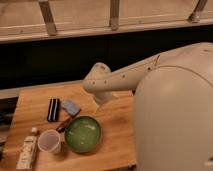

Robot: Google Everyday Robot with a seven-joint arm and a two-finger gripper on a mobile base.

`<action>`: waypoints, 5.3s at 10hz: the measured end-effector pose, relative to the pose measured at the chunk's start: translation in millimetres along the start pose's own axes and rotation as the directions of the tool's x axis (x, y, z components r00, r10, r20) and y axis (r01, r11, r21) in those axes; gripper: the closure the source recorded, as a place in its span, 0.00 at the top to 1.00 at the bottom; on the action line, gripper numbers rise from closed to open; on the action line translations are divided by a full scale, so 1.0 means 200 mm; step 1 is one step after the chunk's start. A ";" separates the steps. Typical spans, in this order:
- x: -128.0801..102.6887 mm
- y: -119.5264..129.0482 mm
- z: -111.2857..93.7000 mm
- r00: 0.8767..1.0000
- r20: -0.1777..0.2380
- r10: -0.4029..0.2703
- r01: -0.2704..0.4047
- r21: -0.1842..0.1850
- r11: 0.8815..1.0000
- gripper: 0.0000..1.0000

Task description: Place the white sponge in the ceramic cup

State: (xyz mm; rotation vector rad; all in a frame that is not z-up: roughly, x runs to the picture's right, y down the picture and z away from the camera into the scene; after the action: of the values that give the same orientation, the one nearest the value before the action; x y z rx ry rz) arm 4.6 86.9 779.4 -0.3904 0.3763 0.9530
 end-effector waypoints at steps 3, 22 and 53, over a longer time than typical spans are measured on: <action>0.00 0.00 0.00 1.000 0.000 0.000 0.000 0.000 1.000 0.80; -0.01 0.00 -0.01 1.000 0.006 -0.013 0.013 0.010 1.000 0.80; -0.96 0.74 0.21 0.804 0.359 -0.474 0.547 -0.134 0.826 0.80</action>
State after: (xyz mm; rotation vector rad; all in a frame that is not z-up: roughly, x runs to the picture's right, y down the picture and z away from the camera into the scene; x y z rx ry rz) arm -215.2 48.6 883.2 -0.5142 -0.1401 0.5024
